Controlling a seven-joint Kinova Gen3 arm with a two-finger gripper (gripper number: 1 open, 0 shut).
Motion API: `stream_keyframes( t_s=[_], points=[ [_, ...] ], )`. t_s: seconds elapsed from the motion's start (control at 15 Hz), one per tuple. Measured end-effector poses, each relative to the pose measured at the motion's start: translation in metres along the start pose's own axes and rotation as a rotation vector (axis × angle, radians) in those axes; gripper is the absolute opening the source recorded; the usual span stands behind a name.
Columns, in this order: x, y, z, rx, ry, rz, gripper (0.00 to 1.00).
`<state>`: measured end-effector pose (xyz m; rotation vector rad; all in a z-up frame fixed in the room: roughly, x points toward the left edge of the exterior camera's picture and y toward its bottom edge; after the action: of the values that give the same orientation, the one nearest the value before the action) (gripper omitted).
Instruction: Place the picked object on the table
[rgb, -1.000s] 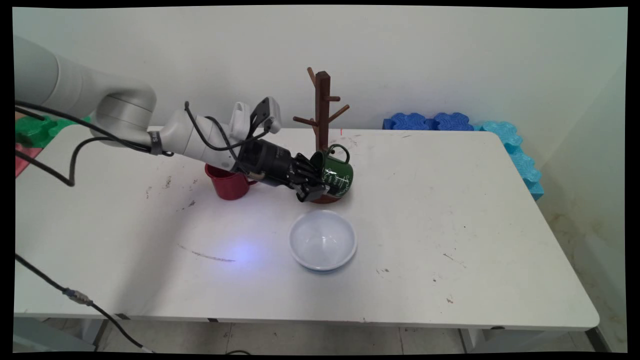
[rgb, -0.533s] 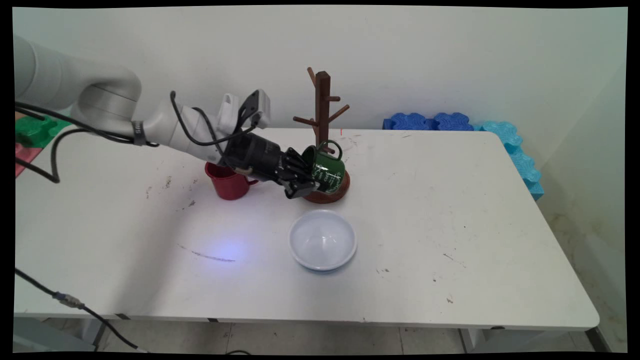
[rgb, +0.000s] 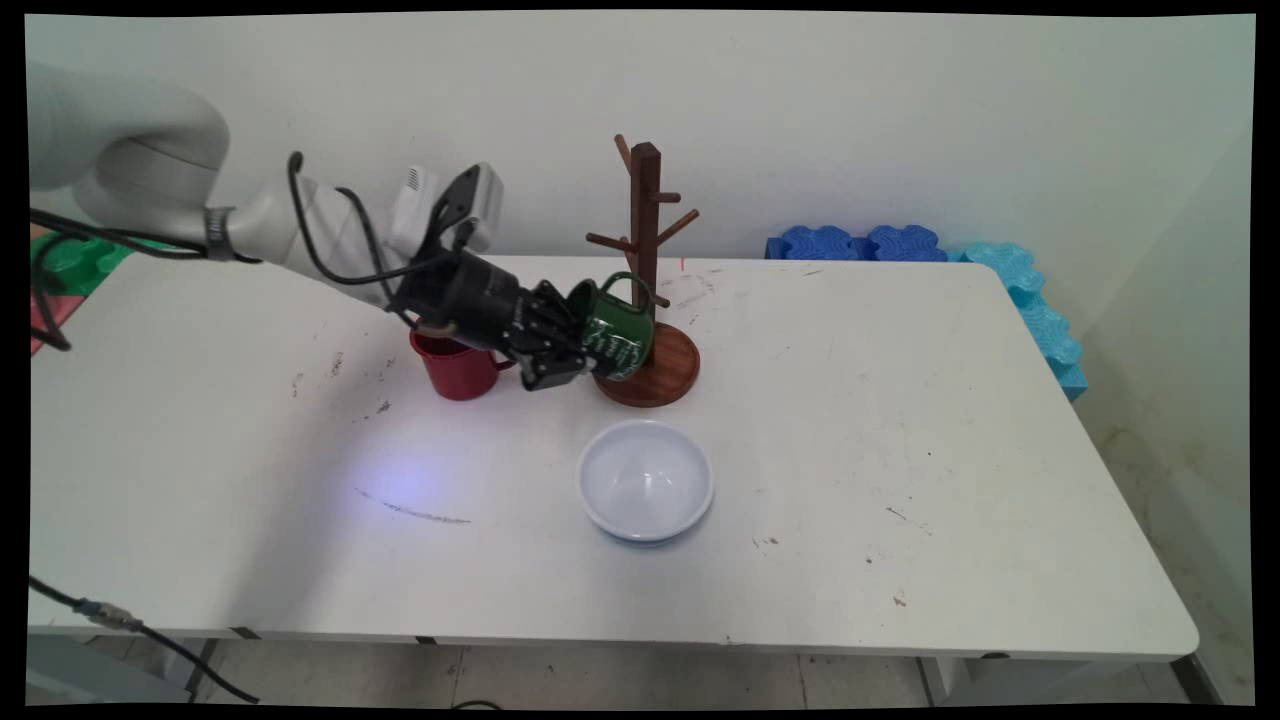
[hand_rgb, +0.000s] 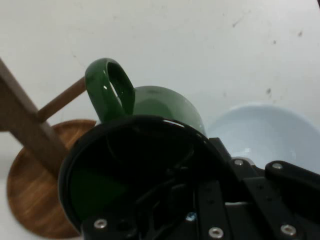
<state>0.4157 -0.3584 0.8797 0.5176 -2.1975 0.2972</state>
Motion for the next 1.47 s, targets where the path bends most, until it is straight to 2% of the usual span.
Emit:
stream_keyframes(
  t_s=[0.8, 1.07, 1.47],
  points=[
    [-0.007, -0.002, -0.053, 0.01, -0.169, 0.237, 0.0],
    [-0.017, 0.001, -0.067, 0.006, -0.243, 0.314, 0.0],
    [-0.034, 0.007, -0.074, -0.003, -0.333, 0.377, 0.0]
  ],
)
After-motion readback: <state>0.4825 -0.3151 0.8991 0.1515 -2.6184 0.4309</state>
